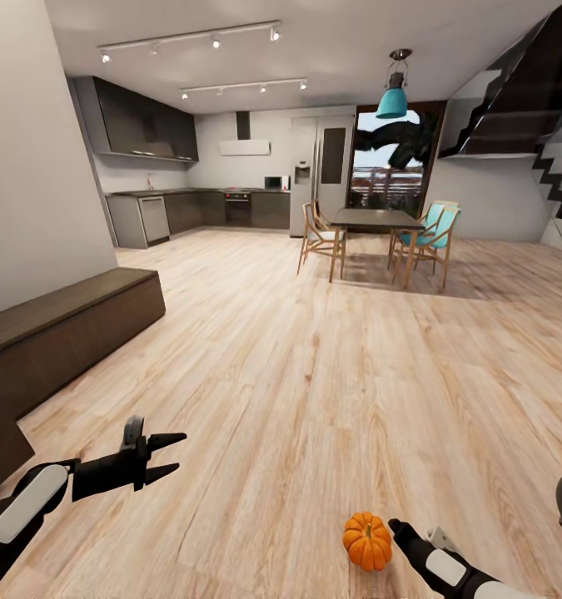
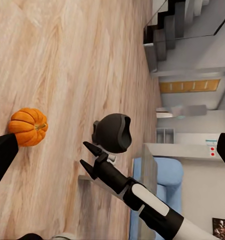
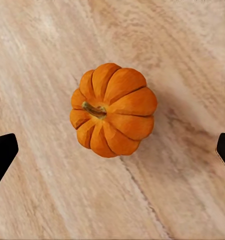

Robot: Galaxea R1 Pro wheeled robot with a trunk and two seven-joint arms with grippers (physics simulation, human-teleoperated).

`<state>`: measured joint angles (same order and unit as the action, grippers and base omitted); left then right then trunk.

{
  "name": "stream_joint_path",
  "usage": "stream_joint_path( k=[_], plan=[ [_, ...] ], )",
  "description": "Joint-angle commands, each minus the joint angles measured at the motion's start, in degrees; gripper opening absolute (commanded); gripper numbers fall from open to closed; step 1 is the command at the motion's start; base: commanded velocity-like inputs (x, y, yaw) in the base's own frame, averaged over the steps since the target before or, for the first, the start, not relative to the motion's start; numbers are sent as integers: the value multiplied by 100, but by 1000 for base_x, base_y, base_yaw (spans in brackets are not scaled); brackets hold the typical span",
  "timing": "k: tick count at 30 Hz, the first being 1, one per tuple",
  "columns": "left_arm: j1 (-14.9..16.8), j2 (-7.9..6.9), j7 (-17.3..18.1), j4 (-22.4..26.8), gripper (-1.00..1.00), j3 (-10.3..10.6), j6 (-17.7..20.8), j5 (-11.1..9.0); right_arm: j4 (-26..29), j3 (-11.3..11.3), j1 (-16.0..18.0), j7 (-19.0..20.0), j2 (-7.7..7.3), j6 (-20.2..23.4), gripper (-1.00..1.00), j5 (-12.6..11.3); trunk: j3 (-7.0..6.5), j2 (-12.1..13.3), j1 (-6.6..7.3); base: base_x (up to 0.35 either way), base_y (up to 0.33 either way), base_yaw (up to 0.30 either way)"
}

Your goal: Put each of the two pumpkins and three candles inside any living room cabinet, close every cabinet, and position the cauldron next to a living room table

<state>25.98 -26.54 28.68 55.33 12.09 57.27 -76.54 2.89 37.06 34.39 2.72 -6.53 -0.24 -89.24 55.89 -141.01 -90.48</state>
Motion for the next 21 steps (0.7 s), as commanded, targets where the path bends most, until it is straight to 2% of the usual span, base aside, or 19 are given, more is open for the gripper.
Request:
stream_joint_path(
  k=[1,6,21],
  plan=[
    [6,-7,41,-4,100,12,3,16,-13,46,3,16,-4,-47,100,-64,24,-44,-21,0,0,0],
    [4,-11,41,-4,100,13,3,16,-31,46,5,10,-5,-93,100,-67,116,-224,-121,0,0,0],
    [4,-16,44,-4,100,11,3,16,-27,46,5,42,3,-115,100,-81,448,-244,-159,0,0,0]
  ],
)
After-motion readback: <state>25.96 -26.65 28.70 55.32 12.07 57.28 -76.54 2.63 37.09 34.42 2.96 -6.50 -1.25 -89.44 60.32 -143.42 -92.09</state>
